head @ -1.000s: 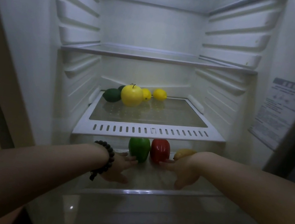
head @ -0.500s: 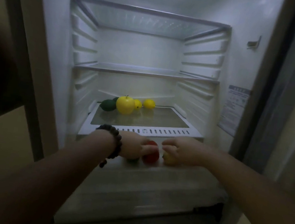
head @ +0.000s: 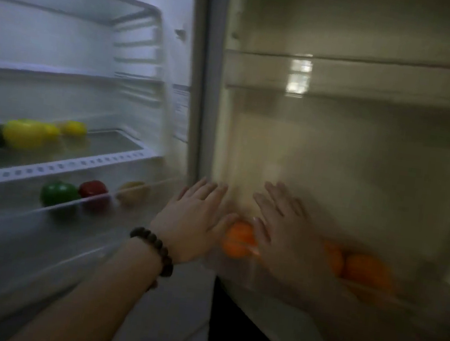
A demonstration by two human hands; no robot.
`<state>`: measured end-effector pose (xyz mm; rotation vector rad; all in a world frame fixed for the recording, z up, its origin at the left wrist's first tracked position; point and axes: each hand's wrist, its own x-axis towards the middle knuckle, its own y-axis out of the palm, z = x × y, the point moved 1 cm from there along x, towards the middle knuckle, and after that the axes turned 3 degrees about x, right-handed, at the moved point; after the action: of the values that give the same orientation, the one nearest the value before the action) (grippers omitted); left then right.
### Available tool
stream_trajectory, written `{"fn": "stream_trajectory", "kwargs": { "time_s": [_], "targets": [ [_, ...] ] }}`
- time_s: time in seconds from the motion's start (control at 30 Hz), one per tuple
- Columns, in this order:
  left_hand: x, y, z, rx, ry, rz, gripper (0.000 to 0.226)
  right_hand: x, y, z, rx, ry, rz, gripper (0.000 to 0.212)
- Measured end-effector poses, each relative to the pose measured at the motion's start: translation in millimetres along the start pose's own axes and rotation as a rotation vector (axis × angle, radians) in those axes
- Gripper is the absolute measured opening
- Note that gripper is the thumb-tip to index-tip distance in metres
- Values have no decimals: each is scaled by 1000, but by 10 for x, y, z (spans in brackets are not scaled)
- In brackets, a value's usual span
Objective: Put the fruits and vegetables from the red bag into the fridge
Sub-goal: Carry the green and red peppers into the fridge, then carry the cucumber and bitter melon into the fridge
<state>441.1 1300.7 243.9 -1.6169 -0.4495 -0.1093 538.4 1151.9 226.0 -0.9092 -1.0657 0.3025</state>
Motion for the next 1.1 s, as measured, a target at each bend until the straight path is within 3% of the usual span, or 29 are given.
{"fn": "stream_trajectory", "kwargs": {
  "time_s": [0.13, 0.3, 0.43, 0.67, 0.9, 1.1],
  "targets": [
    [136, 281, -821, -89, 232, 28, 69, -744, -482, -552, -144, 188, -50, 51],
    [206, 656, -1936, -152, 486, 34, 70, -1677, -1059, -1134, -198, 437, -18, 67],
    [70, 868, -2896, -249, 643, 53, 65, -2482, -1518, -1493, -249, 619, -116, 49],
    [-558, 1383, -4671, -403, 896, 171, 62, -4254, -2426, -2002, -328, 974, -169, 48],
    [-1520, 1930, -6358, -339, 1075, 344, 64, -6220, -3247, -2083, -447, 1412, -129, 51],
    [-2404, 2212, -7456, -357, 1248, 446, 67, -7451, -3707, -1828, -493, 1724, -228, 51]
  ]
}}
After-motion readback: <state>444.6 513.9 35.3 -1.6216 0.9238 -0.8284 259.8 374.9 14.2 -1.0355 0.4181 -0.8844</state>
